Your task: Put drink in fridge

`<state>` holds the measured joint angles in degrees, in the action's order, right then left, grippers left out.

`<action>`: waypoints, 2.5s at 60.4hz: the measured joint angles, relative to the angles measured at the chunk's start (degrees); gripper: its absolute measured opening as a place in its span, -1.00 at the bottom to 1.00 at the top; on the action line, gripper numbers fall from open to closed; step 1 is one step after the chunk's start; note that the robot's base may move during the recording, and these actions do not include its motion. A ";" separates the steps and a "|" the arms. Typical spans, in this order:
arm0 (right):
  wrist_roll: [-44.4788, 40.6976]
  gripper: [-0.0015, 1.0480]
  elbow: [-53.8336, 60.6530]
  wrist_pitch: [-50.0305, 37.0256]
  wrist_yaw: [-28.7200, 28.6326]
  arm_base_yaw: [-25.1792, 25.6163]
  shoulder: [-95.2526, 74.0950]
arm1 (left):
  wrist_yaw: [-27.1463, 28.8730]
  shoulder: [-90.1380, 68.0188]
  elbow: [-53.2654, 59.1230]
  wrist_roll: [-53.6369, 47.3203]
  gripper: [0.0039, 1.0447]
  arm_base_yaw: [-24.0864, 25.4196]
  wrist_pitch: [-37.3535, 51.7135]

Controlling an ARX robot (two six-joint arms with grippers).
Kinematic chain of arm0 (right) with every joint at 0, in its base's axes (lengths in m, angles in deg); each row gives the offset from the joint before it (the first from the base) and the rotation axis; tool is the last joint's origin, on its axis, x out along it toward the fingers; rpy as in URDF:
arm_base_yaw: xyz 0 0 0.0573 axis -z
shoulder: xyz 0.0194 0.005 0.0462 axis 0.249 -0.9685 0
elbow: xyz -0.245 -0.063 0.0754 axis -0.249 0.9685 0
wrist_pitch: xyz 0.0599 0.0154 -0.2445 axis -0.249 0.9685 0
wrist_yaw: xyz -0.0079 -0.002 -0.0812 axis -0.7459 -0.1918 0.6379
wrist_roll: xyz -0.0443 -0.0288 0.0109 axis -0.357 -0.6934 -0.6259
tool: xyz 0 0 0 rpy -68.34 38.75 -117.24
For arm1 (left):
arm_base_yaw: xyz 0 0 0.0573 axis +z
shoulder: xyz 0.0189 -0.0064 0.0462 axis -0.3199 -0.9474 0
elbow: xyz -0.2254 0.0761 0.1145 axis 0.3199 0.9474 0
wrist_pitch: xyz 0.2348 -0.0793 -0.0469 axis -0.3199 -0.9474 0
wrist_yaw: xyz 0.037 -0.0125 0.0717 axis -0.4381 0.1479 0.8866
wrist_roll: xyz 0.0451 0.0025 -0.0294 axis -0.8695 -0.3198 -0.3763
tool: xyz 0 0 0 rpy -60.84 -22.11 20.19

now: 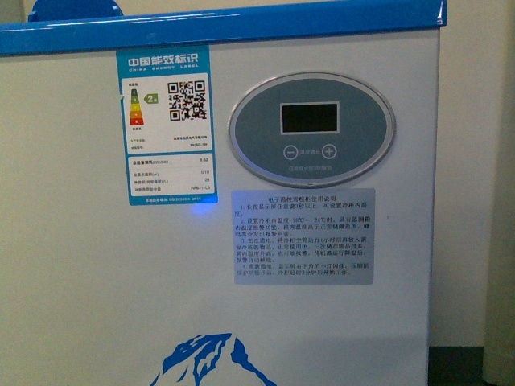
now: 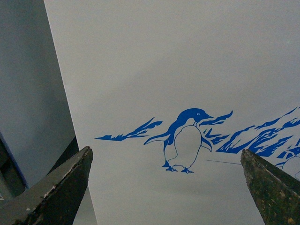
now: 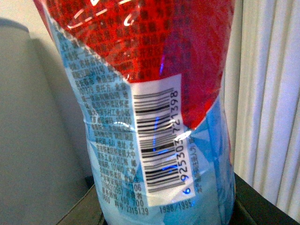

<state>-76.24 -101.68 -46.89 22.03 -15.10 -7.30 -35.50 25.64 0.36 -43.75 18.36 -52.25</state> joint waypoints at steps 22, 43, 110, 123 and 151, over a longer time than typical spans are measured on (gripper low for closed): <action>-0.09 -0.19 2.27 0.33 -0.26 -0.61 -0.46 | 0.00 0.00 -0.02 0.00 0.85 0.00 0.00; -0.07 -0.19 2.27 0.33 0.09 -0.61 -0.37 | 0.00 0.00 -0.02 0.02 0.85 0.00 0.00; -0.09 -0.20 2.05 0.33 0.31 -0.61 -0.37 | -19.52 -15.54 -1.86 5.46 0.85 5.79 8.11; -0.09 -0.20 2.05 0.33 0.04 -0.61 -0.37 | -37.86 -55.32 -13.60 -19.78 0.85 6.10 37.77; -0.09 -0.20 2.05 0.33 0.00 -0.61 -0.37 | -42.18 -84.72 -35.54 -69.11 0.85 5.44 28.72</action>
<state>-76.33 -99.63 -46.56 22.03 -15.71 -7.67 -77.69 -59.07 -35.18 -112.86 23.80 -23.53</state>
